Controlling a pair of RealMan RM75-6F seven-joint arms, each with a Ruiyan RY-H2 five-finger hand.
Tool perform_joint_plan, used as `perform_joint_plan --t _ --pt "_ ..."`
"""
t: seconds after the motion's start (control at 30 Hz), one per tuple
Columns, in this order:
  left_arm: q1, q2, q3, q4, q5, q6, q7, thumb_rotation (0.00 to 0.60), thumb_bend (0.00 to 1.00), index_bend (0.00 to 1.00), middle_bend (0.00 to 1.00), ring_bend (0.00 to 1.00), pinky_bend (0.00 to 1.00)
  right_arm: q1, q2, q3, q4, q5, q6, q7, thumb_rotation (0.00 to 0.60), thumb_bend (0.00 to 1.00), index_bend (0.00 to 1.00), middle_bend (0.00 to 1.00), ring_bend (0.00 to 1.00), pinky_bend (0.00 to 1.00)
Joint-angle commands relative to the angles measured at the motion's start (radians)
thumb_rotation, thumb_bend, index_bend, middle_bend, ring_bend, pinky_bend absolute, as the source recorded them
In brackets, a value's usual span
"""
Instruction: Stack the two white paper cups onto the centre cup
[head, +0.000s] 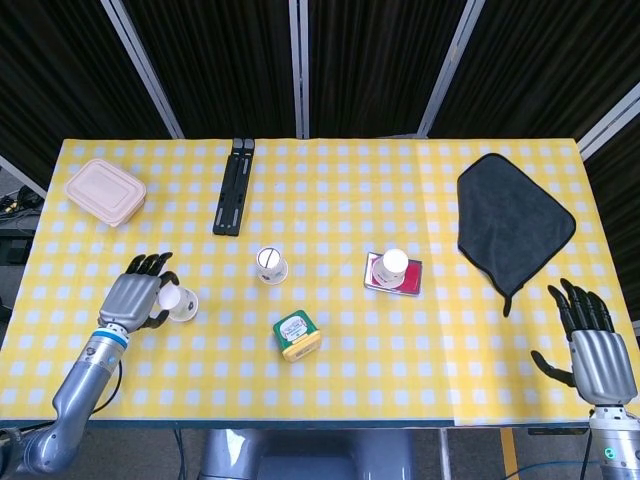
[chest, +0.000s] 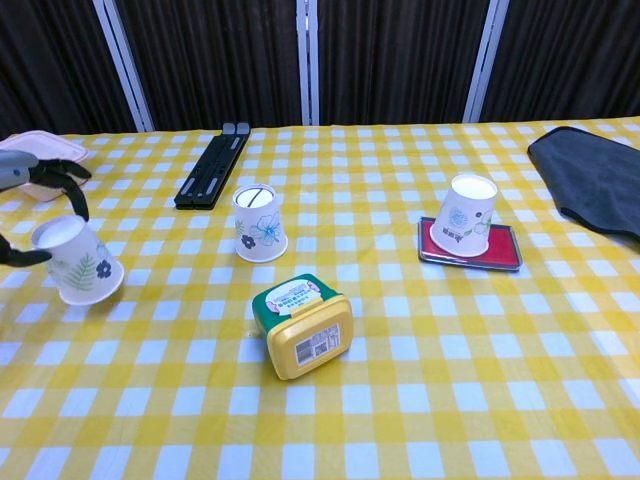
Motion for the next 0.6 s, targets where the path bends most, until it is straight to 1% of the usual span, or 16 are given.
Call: perform_joint_plan --t 0.03,0.17,0.33,0.43,0.6 --pt "-0.039 0.057 -0.054 -0.059 0.041 -0.001 -0.026 0.600 0.44 0.39 0.00 0.00 0.00 0.005 -0.004 0.011 0.016 0.024 -0.011 -0.004 0.600 0.11 0.00 0.00 0.00 0.00" --pt "-0.088 0.069 -0.096 -0.076 0.041 -0.016 -0.023 0.600 0.44 0.39 0.00 0.00 0.00 0.009 -0.009 0.024 0.033 0.051 -0.022 -0.002 0.600 0.11 0.00 0.00 0.00 0.00" --pt "-0.178 0.050 -0.149 -0.067 -0.005 -0.052 0.005 0.600 0.44 0.40 0.00 0.00 0.00 0.014 -0.006 0.035 0.046 0.086 -0.044 0.010 0.600 0.11 0.00 0.00 0.00 0.00" --pt "-0.238 0.027 -0.162 -0.049 -0.045 -0.077 0.049 0.600 0.44 0.39 0.00 0.00 0.00 0.015 -0.004 0.044 0.052 0.103 -0.051 0.016 0.600 0.11 0.00 0.00 0.00 0.00" --pt "-0.323 -0.019 -0.162 -0.007 -0.130 -0.112 0.100 0.600 0.44 0.39 0.00 0.00 0.00 0.017 -0.002 0.057 0.067 0.136 -0.064 0.030 0.600 0.11 0.00 0.00 0.00 0.00"
